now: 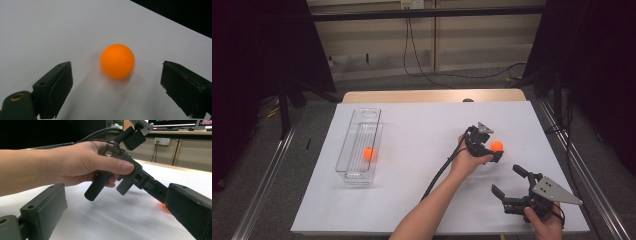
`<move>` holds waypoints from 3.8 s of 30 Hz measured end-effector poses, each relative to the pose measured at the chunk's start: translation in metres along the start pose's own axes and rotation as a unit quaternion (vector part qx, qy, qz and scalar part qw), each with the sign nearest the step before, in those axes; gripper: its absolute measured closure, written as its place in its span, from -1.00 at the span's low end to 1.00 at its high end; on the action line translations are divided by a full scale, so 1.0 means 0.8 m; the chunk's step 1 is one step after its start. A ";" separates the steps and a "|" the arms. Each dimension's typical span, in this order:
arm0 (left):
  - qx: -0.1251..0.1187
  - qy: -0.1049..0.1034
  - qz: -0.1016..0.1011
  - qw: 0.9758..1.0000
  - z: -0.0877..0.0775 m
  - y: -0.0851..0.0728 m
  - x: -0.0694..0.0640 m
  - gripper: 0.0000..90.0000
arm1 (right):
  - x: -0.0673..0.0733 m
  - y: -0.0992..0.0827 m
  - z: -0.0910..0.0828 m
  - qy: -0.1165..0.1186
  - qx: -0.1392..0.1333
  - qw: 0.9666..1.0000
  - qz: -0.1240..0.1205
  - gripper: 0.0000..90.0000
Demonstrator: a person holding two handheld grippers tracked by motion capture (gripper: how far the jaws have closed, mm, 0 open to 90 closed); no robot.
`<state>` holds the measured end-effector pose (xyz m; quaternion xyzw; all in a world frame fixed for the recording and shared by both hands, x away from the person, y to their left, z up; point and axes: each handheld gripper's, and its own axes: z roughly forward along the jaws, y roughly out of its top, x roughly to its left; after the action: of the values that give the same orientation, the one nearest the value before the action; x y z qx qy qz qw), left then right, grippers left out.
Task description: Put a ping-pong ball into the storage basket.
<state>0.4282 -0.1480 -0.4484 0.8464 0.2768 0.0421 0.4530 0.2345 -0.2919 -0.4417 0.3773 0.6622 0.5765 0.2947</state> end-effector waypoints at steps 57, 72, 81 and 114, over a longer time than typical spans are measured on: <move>0.018 0.001 0.032 0.999 0.038 0.006 -0.001 -0.12 | -0.003 0.000 -0.002 -0.001 -0.001 1.000 0.005 -0.94; 0.028 -0.006 0.025 0.999 0.030 0.008 0.003 0.13 | -0.004 0.000 -0.003 -0.001 -0.002 1.000 0.003 -0.94; 0.021 -0.028 0.036 0.999 0.005 0.006 0.002 0.13 | -0.003 0.000 -0.002 -0.002 0.000 1.000 0.003 -0.94; 0.020 -0.040 0.039 0.998 -0.055 -0.007 0.005 0.13 | -0.002 0.000 0.000 -0.001 0.002 1.000 -0.002 -0.94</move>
<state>0.4155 -0.1110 -0.4278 0.8664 0.2259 0.0209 0.4448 0.2354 -0.2932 -0.4422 0.3770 0.6640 0.5739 0.2960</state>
